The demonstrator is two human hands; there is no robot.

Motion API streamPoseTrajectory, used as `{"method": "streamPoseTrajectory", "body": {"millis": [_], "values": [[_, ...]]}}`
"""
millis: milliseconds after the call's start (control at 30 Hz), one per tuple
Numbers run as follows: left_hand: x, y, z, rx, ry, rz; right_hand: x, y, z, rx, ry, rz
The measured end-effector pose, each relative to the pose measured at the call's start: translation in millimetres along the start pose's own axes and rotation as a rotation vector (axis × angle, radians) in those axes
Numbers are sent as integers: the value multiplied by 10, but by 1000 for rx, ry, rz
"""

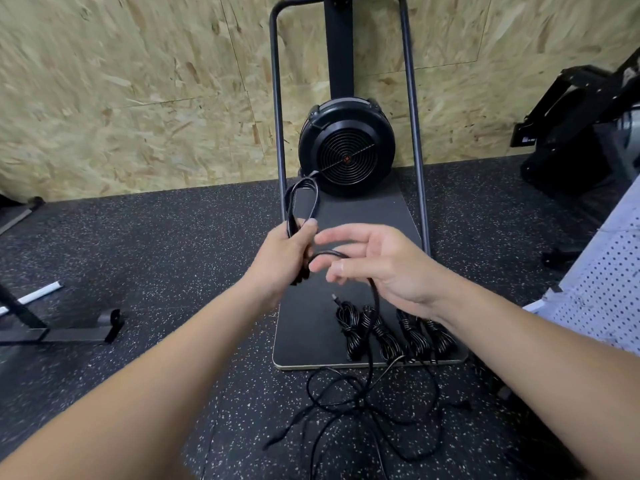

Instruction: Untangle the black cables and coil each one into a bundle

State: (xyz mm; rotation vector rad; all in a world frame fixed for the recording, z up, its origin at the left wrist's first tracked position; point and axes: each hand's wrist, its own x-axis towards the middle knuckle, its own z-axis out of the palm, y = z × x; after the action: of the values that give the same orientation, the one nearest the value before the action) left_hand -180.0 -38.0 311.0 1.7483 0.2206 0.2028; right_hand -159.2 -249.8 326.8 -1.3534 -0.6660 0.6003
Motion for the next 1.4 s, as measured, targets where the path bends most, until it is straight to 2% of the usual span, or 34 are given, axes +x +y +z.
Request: {"method": "streamPoseTrajectory", "body": {"millis": [133,233,333,400,500,567,633,733,833,1000,1133,1200,1267,1333,1400], "values": [[-120,164,20,-37,-247,-183,18,4,-108,19,192,8],[-247,146,115,55,-471,-70,61,31,-139,21,245,87],[-288,95,162,101,-550,8,104,25,-178,-64,256,150],[-265,39,153,167,-511,48,108,22,-189,-234,286,139],[-202,-16,76,191,-272,45,77,110,-243,-421,270,171],[-155,-44,25,127,-164,33,2,225,-314,-608,127,284],[-114,-58,-18,80,-116,37,-38,343,-384,-684,26,342],[-43,-149,-55,90,-89,45,-25,334,-439,-638,107,315],[-13,-209,-90,131,-61,18,33,189,-417,-536,162,205],[-169,-166,36,122,-141,-5,95,-146,-252,-72,306,3],[-391,-106,416,180,-237,118,163,-225,-183,24,515,-57],[-470,-137,559,292,-324,208,157,-248,-212,-100,613,-67],[-522,-188,633,321,-360,248,134,-273,-244,-354,628,-83],[-546,-229,666,255,-309,233,101,-279,-271,-611,602,-132],[-545,-240,672,208,-260,233,76,-280,-303,-751,603,-178]]}}
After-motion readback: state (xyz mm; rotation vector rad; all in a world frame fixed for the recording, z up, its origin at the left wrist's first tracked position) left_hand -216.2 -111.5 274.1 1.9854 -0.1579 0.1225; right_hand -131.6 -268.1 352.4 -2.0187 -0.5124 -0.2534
